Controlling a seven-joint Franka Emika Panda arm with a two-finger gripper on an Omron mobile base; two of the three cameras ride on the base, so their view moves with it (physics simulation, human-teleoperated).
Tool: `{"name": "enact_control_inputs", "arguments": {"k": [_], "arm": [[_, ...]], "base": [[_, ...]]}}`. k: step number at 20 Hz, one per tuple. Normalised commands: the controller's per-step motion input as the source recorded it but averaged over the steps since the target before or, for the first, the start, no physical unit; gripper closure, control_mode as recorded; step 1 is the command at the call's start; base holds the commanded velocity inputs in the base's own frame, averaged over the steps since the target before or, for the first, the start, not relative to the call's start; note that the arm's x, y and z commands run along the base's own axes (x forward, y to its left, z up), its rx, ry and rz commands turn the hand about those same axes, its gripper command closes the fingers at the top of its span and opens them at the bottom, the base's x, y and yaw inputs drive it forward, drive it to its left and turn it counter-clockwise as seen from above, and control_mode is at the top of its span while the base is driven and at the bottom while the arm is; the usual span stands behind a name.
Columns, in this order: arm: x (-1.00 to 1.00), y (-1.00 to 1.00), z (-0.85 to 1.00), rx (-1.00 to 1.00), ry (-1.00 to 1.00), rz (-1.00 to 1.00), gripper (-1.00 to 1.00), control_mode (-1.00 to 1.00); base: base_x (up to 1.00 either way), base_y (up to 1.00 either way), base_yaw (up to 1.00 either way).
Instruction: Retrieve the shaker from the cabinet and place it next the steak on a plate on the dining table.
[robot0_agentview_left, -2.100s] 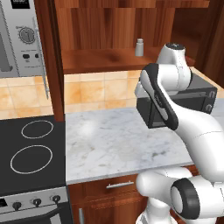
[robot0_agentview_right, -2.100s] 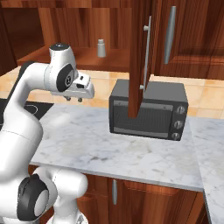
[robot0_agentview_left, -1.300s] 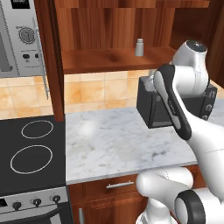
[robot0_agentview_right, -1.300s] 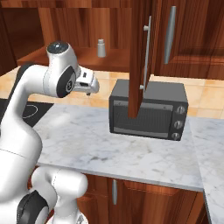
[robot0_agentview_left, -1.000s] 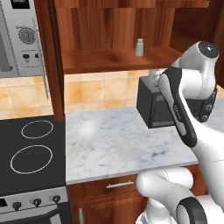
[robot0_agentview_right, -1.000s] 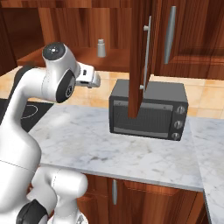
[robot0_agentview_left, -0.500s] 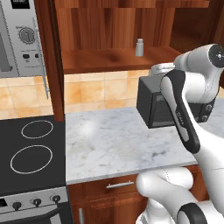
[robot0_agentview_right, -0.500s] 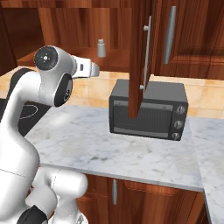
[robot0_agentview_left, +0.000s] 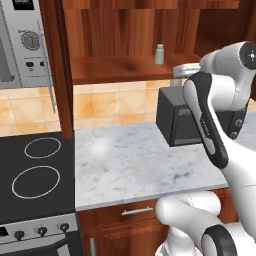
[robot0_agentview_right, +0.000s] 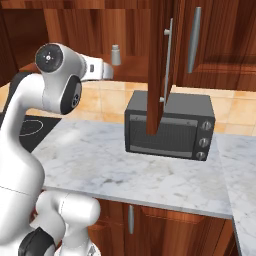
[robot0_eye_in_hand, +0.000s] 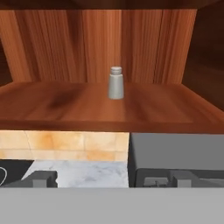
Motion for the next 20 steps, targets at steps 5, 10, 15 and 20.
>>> {"name": "enact_control_inputs", "arguments": {"k": [5, 10, 15, 20], "arm": [[0.07, 0.0, 0.08, 0.0, 0.07, -0.01, -1.0, -1.0], [0.14, 0.0, 0.07, 0.0, 0.04, 0.0, -1.0, -1.0], [0.19, 0.0, 0.01, 0.0, 0.0, 0.0, -1.0, -1.0], [0.32, 0.0, 0.0, 0.0, 0.0, 0.0, -1.0, -1.0]], "base": [[0.0, 0.0, 0.0], [0.0, 0.0, 0.0], [0.0, 0.0, 0.0], [0.0, 0.0, 0.0]]}}
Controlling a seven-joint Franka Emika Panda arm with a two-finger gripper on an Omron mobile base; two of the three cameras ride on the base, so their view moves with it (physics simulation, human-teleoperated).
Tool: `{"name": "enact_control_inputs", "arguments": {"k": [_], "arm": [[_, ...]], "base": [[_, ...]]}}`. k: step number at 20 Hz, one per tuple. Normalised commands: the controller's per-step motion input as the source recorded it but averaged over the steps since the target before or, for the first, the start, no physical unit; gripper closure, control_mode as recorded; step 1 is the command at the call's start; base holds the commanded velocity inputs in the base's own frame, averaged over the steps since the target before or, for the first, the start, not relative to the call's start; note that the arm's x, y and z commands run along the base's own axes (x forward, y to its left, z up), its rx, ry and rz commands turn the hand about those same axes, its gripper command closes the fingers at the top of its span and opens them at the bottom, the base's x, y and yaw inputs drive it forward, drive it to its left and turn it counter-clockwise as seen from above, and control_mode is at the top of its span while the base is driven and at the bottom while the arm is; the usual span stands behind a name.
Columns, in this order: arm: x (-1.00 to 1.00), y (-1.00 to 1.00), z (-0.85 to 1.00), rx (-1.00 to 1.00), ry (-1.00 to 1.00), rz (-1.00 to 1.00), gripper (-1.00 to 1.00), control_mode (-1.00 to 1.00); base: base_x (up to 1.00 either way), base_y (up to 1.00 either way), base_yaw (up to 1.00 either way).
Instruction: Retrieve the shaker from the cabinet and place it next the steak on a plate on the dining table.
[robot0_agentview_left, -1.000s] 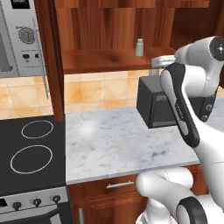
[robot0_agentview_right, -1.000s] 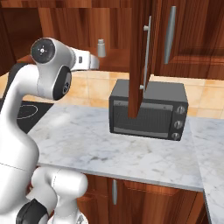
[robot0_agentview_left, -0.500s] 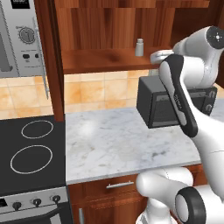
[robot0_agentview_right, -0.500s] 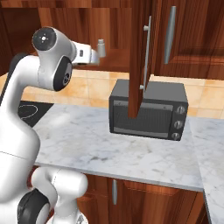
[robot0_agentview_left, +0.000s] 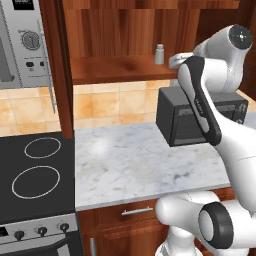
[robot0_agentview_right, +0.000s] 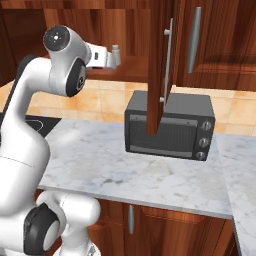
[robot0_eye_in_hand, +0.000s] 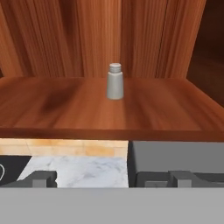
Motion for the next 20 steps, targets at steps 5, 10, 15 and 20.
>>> {"name": "enact_control_inputs", "arguments": {"k": [5, 10, 15, 20], "arm": [[0.38, 0.0, 0.0, 0.0, 0.0, 0.0, -1.0, -1.0], [0.36, 0.0, 0.0, 0.0, 0.0, 0.0, -1.0, -1.0], [0.42, 0.0, 0.0, 0.0, 0.05, 0.0, -1.0, -1.0], [0.45, 0.0, 0.0, 0.0, 0.05, 0.0, -1.0, -1.0]], "base": [[0.0, 0.0, 0.0], [0.0, 0.0, 0.0], [0.0, 0.0, 0.0], [0.0, 0.0, 0.0]]}}
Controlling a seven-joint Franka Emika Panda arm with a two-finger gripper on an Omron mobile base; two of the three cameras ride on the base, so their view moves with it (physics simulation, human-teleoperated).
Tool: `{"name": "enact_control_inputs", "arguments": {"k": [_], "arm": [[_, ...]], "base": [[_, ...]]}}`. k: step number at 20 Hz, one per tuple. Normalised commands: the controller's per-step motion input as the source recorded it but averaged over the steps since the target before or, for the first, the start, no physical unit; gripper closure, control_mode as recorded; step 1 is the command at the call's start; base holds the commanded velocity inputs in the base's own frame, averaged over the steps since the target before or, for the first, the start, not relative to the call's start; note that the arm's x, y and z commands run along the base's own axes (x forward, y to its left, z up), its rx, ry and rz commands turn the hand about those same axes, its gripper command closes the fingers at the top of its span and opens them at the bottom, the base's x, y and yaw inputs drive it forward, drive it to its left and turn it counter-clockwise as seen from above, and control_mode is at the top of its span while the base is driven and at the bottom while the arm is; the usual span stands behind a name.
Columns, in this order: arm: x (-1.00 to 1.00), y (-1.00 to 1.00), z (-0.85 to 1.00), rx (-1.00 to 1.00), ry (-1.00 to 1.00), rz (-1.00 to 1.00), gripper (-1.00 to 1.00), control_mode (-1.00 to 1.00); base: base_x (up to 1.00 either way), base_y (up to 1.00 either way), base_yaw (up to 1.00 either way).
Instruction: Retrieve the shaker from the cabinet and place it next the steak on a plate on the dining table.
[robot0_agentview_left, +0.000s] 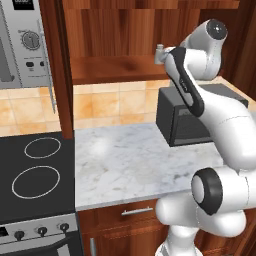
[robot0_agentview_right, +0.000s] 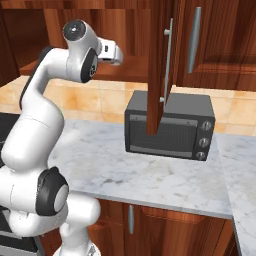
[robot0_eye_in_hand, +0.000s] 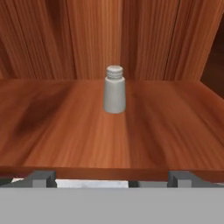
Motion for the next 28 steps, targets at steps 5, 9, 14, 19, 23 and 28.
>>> {"name": "enact_control_inputs", "arguments": {"k": [5, 9, 14, 19, 23, 28], "arm": [[0.43, 0.0, 0.0, 0.0, 0.0, 0.0, -1.0, -1.0], [0.36, 0.0, 0.0, 0.0, 0.0, 0.0, -1.0, -1.0], [0.35, 0.0, 0.0, 0.0, 0.0, 0.0, -1.0, -1.0], [0.31, 0.0, 0.0, 0.0, 0.0, 0.0, -1.0, -1.0], [0.3, 0.0, 0.0, 0.0, 0.0, 0.0, -1.0, -1.0], [0.32, 0.0, -0.06, 0.0, 0.0, 0.0, -1.0, -1.0]], "base": [[0.0, 0.0, 0.0], [0.0, 0.0, 0.0], [0.0, 0.0, 0.0], [0.0, 0.0, 0.0], [0.0, 0.0, 0.0], [0.0, 0.0, 0.0]]}}
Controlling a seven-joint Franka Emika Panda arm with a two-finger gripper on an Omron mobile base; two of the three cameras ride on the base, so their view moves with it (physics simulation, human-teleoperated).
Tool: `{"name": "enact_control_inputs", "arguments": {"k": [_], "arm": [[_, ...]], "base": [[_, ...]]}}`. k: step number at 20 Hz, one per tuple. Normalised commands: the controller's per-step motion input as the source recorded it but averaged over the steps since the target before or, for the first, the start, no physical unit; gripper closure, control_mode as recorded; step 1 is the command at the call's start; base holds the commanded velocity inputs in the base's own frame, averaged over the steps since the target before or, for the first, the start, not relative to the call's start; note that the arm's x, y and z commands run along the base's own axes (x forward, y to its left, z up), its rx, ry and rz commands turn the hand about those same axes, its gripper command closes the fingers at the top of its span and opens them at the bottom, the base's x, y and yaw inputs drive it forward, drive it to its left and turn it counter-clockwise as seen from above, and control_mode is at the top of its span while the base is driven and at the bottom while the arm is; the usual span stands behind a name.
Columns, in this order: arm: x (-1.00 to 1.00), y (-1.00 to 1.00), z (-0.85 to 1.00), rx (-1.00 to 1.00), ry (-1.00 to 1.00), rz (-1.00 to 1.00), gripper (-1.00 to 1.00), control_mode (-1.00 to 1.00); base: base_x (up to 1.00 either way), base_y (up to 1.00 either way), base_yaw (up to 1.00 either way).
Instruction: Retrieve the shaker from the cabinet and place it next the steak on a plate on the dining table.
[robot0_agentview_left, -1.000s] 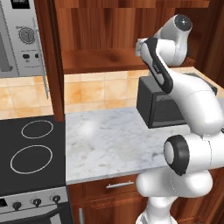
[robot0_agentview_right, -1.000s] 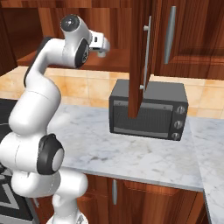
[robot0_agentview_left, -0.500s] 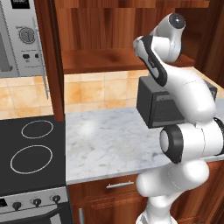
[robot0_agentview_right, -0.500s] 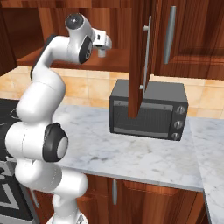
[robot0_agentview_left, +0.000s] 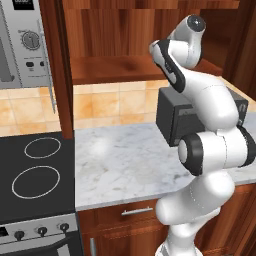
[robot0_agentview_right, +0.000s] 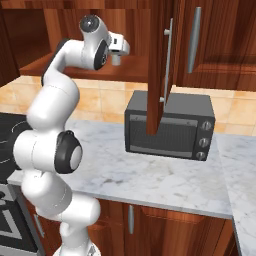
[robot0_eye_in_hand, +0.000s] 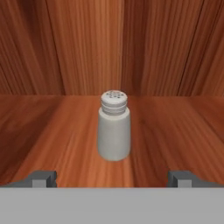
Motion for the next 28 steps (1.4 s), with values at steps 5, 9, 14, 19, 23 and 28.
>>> {"name": "enact_control_inputs", "arguments": {"k": [5, 9, 14, 19, 23, 28], "arm": [[0.31, 0.0, -0.12, 0.0, 0.0, 0.0, -1.0, -1.0], [0.33, 0.0, -0.07, 0.0, 0.0, 0.0, -1.0, -1.0], [0.31, 0.0, 0.0, 0.0, 0.0, 0.0, -1.0, -1.0], [0.29, 0.0, 0.0, 0.0, 0.0, 0.0, -1.0, -1.0], [0.21, 0.0, -0.01, 0.0, 0.0, 0.0, -1.0, -1.0], [0.14, 0.0, -0.09, 0.0, 0.01, -0.01, 1.0, -1.0]], "base": [[0.0, 0.0, 0.0], [0.0, 0.0, 0.0], [0.0, 0.0, 0.0], [0.0, 0.0, 0.0], [0.0, 0.0, 0.0], [0.0, 0.0, 0.0]]}}
